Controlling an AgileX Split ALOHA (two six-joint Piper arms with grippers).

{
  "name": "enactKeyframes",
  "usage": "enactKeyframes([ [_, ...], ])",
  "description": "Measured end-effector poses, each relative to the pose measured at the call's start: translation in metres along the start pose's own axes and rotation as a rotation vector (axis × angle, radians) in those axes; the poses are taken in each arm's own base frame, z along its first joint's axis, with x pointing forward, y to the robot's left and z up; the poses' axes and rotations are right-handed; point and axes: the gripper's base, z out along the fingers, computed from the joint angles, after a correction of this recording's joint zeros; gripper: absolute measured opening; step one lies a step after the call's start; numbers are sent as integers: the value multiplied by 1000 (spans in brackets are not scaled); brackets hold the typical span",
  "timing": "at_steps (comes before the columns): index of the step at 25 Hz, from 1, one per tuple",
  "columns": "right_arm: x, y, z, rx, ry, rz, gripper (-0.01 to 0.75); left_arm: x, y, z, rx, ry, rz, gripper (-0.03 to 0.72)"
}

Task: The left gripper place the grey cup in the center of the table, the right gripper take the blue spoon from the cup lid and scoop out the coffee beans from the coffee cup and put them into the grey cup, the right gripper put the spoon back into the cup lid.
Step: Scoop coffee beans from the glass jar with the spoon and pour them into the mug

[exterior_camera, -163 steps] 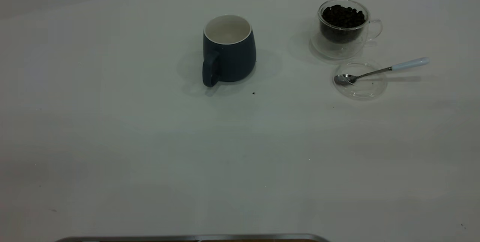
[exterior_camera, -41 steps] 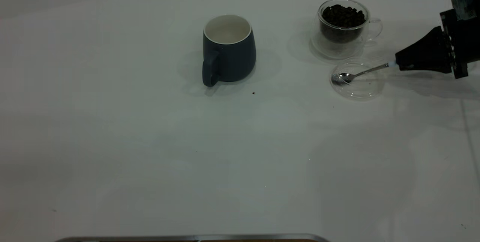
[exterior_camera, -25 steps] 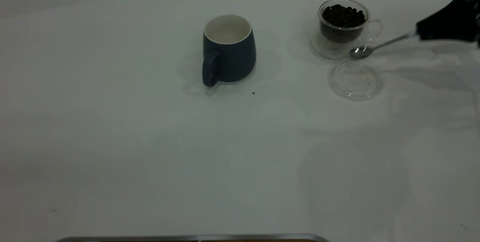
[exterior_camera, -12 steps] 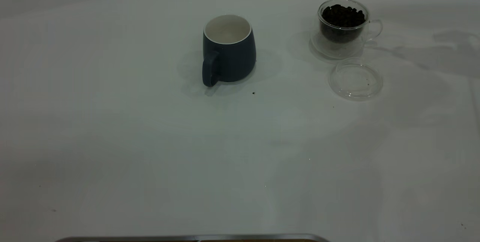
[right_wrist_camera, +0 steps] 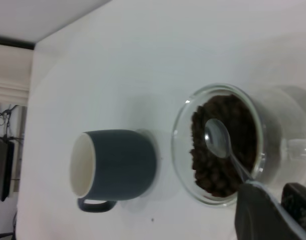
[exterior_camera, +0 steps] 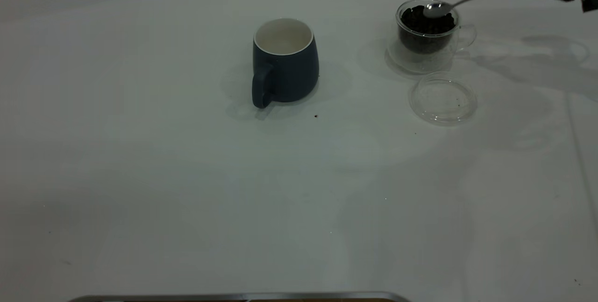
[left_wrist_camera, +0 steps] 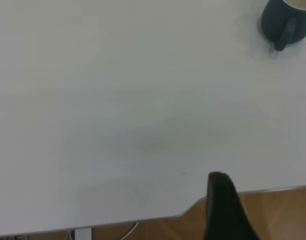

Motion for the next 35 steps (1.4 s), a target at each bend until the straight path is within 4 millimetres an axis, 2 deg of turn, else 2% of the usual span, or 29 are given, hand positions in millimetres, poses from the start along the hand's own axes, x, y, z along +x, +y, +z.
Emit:
enactKeyframes([
  [11, 8, -18, 12, 6, -9, 73, 102, 0, 0, 0, 0, 0, 0, 475],
  [35, 12, -19, 13, -23, 11, 88, 101, 0, 0, 0, 0, 0, 0, 475],
])
